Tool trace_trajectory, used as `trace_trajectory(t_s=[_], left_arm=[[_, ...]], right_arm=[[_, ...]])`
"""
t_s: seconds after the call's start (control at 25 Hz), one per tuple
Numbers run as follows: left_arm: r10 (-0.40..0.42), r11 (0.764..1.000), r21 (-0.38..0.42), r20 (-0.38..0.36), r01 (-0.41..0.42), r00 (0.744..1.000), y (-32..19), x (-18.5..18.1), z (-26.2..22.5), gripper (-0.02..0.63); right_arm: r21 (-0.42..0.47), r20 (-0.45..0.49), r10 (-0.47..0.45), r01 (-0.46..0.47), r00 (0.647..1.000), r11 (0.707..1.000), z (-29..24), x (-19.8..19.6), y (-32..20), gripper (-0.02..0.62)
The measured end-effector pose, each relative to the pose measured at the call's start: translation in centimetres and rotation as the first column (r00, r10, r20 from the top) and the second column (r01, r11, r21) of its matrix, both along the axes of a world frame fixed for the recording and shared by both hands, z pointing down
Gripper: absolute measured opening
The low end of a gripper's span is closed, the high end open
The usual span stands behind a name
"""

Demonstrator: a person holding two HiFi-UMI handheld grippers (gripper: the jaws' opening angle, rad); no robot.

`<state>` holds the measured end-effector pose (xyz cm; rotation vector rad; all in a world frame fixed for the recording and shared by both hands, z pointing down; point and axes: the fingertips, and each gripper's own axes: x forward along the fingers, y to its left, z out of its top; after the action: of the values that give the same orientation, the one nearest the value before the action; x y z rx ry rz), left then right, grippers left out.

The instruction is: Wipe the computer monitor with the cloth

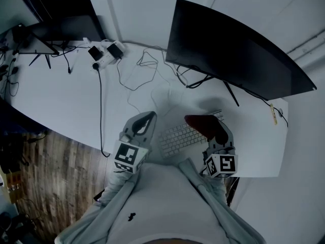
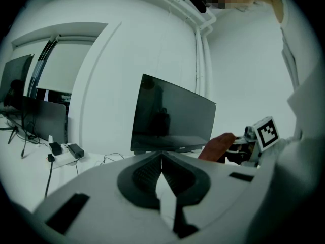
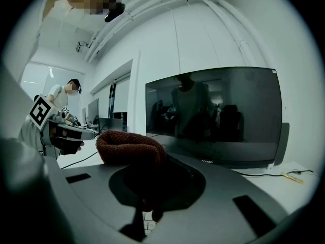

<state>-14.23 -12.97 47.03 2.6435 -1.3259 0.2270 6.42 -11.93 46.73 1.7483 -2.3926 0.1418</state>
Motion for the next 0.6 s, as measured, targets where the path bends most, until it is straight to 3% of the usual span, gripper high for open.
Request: trace_trajectory(t_s=[0.6], left_arm=[[-0.013,1.000,-0.004,0.000,0.013,1.000,-0.04,-0.18,0.35,0.020]], right_arm=[[0.006,0.016,-0.011,0.011,1.000,1.000,-0.10,-0.51,0.10,0.037]])
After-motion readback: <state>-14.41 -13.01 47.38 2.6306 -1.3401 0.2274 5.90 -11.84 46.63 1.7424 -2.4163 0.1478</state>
